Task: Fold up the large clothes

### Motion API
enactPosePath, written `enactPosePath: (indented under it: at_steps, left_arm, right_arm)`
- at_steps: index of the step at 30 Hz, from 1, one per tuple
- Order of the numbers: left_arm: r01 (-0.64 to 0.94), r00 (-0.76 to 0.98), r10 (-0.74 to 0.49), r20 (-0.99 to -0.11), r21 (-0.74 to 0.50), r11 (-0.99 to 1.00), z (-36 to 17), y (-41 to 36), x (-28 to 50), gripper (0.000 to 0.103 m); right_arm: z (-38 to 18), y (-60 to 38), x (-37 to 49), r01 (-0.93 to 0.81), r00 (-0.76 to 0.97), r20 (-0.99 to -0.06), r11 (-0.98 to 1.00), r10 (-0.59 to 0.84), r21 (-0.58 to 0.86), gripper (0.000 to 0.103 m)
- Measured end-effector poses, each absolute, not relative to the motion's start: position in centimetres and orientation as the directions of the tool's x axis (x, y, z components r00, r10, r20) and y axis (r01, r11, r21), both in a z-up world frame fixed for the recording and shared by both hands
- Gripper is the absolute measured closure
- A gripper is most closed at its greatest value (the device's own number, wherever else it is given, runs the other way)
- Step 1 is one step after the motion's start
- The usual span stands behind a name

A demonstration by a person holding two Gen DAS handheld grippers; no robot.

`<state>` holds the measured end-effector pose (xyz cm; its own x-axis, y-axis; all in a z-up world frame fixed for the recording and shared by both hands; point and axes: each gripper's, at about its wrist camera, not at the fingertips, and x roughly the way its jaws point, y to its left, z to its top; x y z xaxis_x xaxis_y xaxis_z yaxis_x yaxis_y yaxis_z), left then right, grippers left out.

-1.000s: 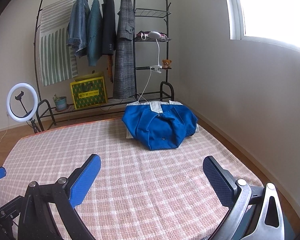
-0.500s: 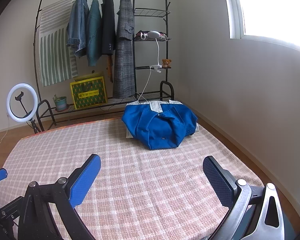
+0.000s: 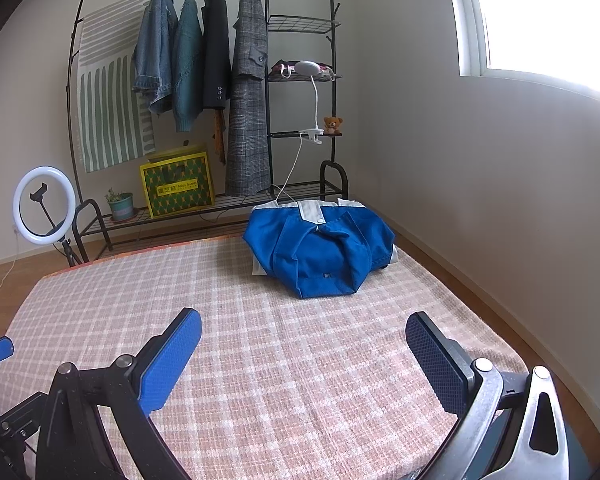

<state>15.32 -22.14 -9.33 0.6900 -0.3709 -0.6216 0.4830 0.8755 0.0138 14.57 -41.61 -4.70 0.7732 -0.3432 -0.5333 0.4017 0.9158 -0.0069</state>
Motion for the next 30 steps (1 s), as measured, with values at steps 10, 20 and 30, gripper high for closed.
enactPosePath:
  at_steps: [10,20,30]
  left_arm:
    - [0.477,0.695,-0.368,-0.618,0.014,0.879,-9.44,-22.45,15.05,0.0]
    - [0.475,0.696,-0.367,-0.617,0.013,0.88,-9.45,-22.47,14.95,0.0]
    - [0.45,0.715,-0.355,-0.602,0.008,0.893,-9.45,-22.74,14.4,0.0]
  right_arm:
    - [-4.92,-41.55,14.48,0.4,0.773,-0.534,0.917,-0.343,-0.009,0.0]
    - [-4.95,-41.63,14.53,0.399,0.774,-0.533,0.917,-0.341,-0.008,0.0]
    - [-5.16,-41.63,14.41,0.399,0.774,-0.534,0.917,-0.34,-0.006,0.0]
